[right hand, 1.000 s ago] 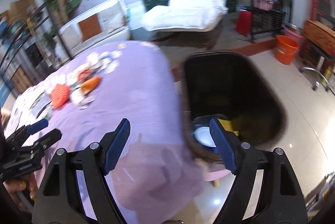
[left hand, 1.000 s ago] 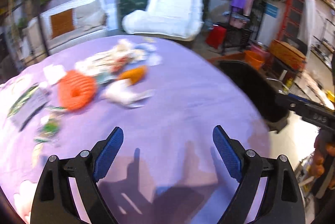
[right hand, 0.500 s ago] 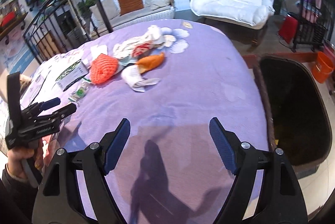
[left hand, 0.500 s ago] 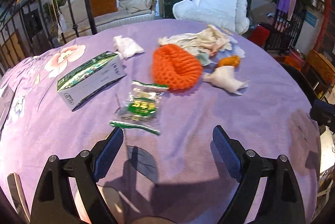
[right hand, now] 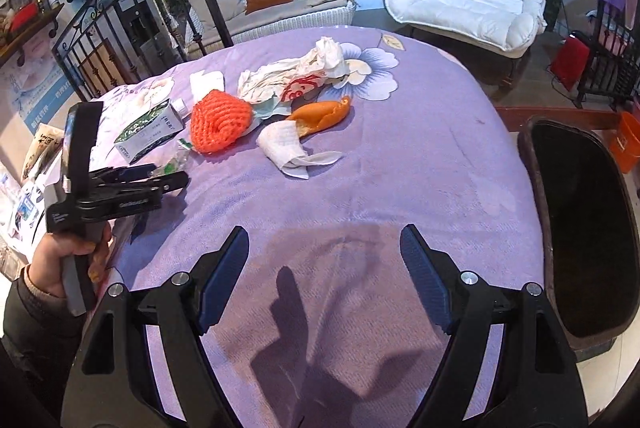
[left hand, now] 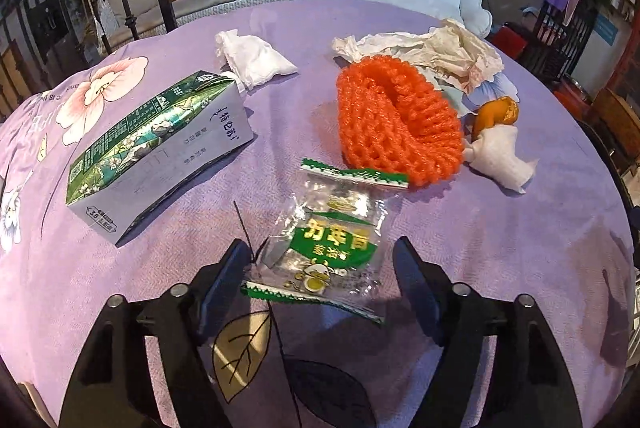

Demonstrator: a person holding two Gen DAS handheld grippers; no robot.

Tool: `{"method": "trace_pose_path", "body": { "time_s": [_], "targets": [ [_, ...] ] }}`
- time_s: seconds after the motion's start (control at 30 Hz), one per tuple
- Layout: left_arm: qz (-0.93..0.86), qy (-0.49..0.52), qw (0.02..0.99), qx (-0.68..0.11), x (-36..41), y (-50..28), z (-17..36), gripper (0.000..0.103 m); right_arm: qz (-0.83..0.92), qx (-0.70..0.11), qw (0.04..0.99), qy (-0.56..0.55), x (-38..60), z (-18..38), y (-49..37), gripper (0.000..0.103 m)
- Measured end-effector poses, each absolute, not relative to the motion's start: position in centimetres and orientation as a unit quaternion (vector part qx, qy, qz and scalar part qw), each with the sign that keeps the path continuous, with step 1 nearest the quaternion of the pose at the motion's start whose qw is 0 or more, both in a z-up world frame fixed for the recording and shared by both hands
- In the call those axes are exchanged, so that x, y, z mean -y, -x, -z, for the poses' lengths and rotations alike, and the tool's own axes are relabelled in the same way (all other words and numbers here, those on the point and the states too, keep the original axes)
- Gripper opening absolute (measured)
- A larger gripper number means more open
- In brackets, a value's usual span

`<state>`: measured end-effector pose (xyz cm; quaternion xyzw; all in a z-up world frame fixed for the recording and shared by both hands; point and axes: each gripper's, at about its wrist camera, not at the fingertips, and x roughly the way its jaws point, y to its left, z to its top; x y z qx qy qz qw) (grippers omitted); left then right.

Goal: Collect trash
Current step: 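Grasp the green snack packet with the left tool while the right tool grasps the white tissue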

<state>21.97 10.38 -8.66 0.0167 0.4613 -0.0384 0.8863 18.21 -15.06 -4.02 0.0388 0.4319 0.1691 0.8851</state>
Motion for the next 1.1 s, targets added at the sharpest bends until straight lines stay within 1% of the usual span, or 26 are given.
{"method": "trace_pose_path", "body": {
  "time_s": [0.03, 0.07, 0.1, 0.37, 0.4, 0.47, 0.5, 0.57, 0.6, 0.67, 0.77, 0.87, 0.9, 0.93, 0.97, 1.0, 1.03, 1.07, 1.1],
  "targets": [
    [0.034, -0.017, 0.888, -0.458, -10.5, -21.9, 8.6, 0.067, -0.172, -0.433, 0.884, -0.034, 14.7, 4.0, -18.4, 0.078],
    [0.032, -0.015, 0.890, -0.455, -10.6, -21.8, 8.4, 0.060, -0.174, -0.432, 0.884, -0.030, 14.4, 4.0, -18.6, 0.078],
    [0.030, -0.010, 0.891, -0.453, -10.9, -21.6, 8.3, 0.056, -0.177, -0.432, 0.884, -0.025, 14.0, 4.0, -18.8, 0.078],
    [0.029, 0.030, 0.898, -0.437, -11.7, -19.7, 7.5, 0.046, -0.209, -0.449, 0.869, 0.010, 10.3, 4.6, -22.2, 0.078],
    [0.029, 0.037, 0.900, -0.434, -11.8, -19.2, 7.3, 0.039, -0.212, -0.451, 0.867, 0.015, 9.8, 4.7, -22.7, 0.078],
    [0.032, 0.046, 0.902, -0.428, -11.8, -18.7, 6.8, 0.029, -0.215, -0.456, 0.863, 0.027, 9.1, 4.9, -23.8, 0.077],
    [0.035, 0.050, 0.903, -0.425, -11.6, -18.4, 6.6, 0.025, -0.215, -0.458, 0.862, 0.035, 8.7, 5.0, -24.5, 0.077],
    [0.032, 0.050, 0.906, -0.418, -11.4, -17.8, 6.2, 0.020, -0.216, -0.466, 0.856, 0.049, 7.9, 5.6, -25.7, 0.076],
    [0.031, 0.050, 0.907, -0.417, -11.3, -17.7, 6.2, 0.016, -0.216, -0.471, 0.854, 0.054, 7.7, 6.0, -26.4, 0.073],
    [0.035, 0.056, 0.905, -0.420, -11.3, -17.6, 6.5, 0.013, -0.209, -0.486, 0.847, 0.056, 7.3, 7.1, -27.9, 0.069],
    [0.030, 0.067, 0.903, -0.423, -11.8, -17.4, 6.9, 0.012, -0.210, -0.510, 0.833, 0.043, 7.0, 8.5, -29.6, 0.061],
    [0.032, 0.071, 0.904, -0.421, -12.2, -17.1, 6.8, 0.012, -0.210, -0.524, 0.824, 0.039, 6.6, 9.4, -30.5, 0.040],
    [0.027, 0.071, 0.905, -0.418, -12.4, -17.0, 6.6, 0.013, -0.209, -0.524, 0.824, 0.044, 6.4, 9.6, -30.6, 0.028],
    [0.020, 0.074, 0.908, -0.412, -12.6, -16.8, 6.4, 0.013, -0.208, -0.523, 0.825, 0.049, 6.2, 9.8, -30.5, 0.022],
    [0.019, 0.078, 0.908, -0.411, -12.9, -16.8, 6.3, 0.022, -0.209, -0.519, 0.827, 0.056, 6.1, 9.9, -30.3, 0.019],
    [0.020, 0.081, 0.908, -0.410, -13.1, -16.8, 6.2, 0.043, -0.209, -0.516, 0.828, 0.061, 5.9, 9.9, -30.1, 0.016],
    [0.016, 0.083, 0.909, -0.407, -13.4, -16.8, 6.1, 0.058, -0.209, -0.512, 0.830, 0.065, 5.9, 9.8, -29.8, 0.014],
    [0.010, 0.080, 0.911, -0.404, -13.4, -16.8, 6.1, 0.077, -0.210, -0.510, 0.832, 0.064, 5.9, 9.6, -29.6, 0.013],
    [0.003, 0.072, 0.914, -0.400, -13.4, -17.0, 6.0, 0.078, -0.215, -0.507, 0.833, 0.059, 6.0, 9.3, -29.3, 0.013]
  ]
}}
